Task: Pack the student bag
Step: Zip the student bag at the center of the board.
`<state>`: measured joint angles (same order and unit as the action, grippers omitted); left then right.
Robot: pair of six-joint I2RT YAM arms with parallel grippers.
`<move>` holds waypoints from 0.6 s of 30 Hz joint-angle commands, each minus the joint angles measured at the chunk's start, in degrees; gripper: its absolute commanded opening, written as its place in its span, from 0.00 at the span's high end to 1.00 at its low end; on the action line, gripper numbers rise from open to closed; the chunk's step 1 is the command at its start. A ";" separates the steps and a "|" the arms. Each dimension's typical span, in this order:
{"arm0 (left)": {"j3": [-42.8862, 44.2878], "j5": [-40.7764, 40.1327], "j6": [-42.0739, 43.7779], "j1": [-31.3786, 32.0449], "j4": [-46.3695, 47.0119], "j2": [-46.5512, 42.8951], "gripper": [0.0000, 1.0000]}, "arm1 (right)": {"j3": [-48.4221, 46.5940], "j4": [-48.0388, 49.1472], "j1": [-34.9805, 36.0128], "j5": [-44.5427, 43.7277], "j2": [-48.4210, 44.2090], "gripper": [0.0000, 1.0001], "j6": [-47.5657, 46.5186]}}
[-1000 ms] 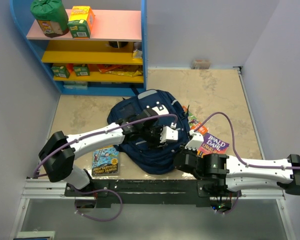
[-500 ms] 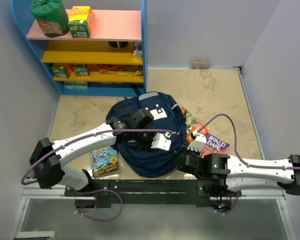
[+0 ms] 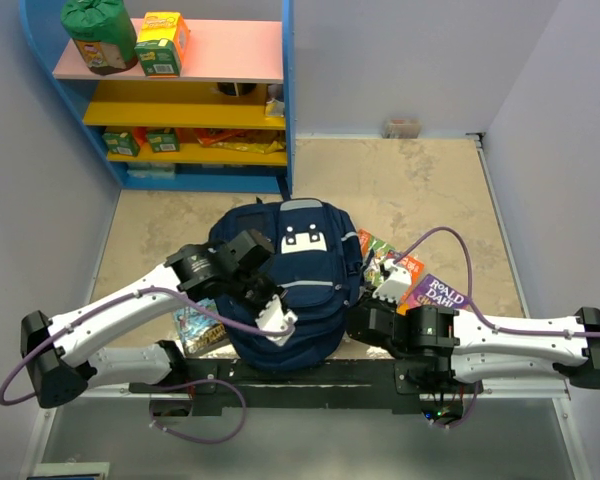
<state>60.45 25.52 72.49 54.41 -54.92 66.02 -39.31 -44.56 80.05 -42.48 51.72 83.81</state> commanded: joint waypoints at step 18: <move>-7.54 4.63 18.92 0.43 -18.82 -14.16 1.00 | 3.10 21.87 -18.96 0.20 8.48 1.00 -22.55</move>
<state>53.19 24.49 89.62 54.26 -61.91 53.52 -37.26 -24.49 66.04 -34.52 59.31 68.29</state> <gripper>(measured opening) 0.050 0.051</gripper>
